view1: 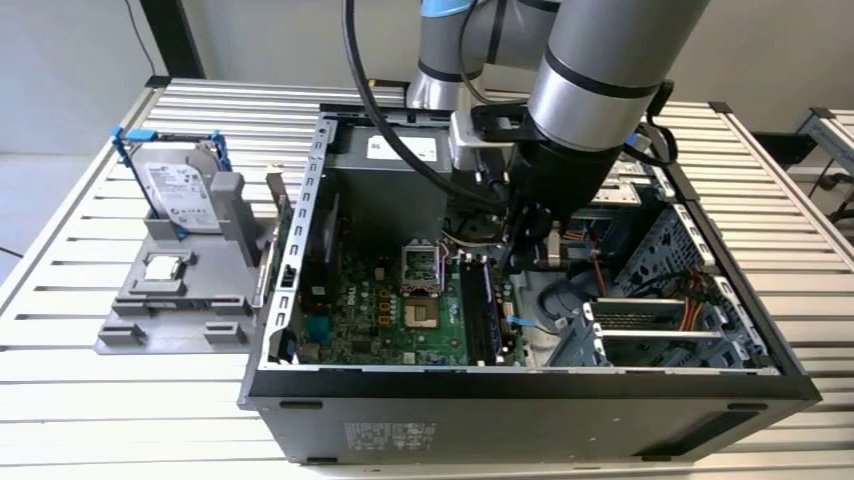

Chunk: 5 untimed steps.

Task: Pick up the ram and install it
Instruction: 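Press down the ram until it locks into place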

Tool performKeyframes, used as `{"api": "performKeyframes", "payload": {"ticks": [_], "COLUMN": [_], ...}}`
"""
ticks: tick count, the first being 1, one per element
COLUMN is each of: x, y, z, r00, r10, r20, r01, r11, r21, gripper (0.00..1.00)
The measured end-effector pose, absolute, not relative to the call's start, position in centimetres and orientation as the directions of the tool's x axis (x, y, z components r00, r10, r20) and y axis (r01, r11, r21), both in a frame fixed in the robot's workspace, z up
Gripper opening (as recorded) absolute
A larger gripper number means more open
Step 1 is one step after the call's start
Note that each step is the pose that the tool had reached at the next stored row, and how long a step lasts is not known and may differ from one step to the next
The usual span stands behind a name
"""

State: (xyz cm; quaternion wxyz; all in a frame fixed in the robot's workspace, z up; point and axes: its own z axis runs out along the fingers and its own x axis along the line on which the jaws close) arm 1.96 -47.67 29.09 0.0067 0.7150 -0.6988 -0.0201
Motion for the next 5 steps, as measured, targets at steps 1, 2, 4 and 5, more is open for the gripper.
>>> {"api": "performKeyframes", "payload": {"ticks": [1,2,4,5], "x": [1.96,1.96,1.96,1.96], "y": [-47.67,-47.67,-47.67,-47.67], "z": [29.1,29.11,29.13,29.13], "r00": [0.023,0.023,0.023,0.023], "r10": [-1.0,-1.0,-1.0,-1.0], "r20": [-0.019,-0.019,-0.019,-0.019], "r01": [-0.999,-0.999,-0.999,-0.999], "r11": [-0.023,-0.023,-0.023,-0.023], "r21": [0.038,0.038,0.038,0.038], "gripper": [0.0,0.0,0.0,0.0]}}
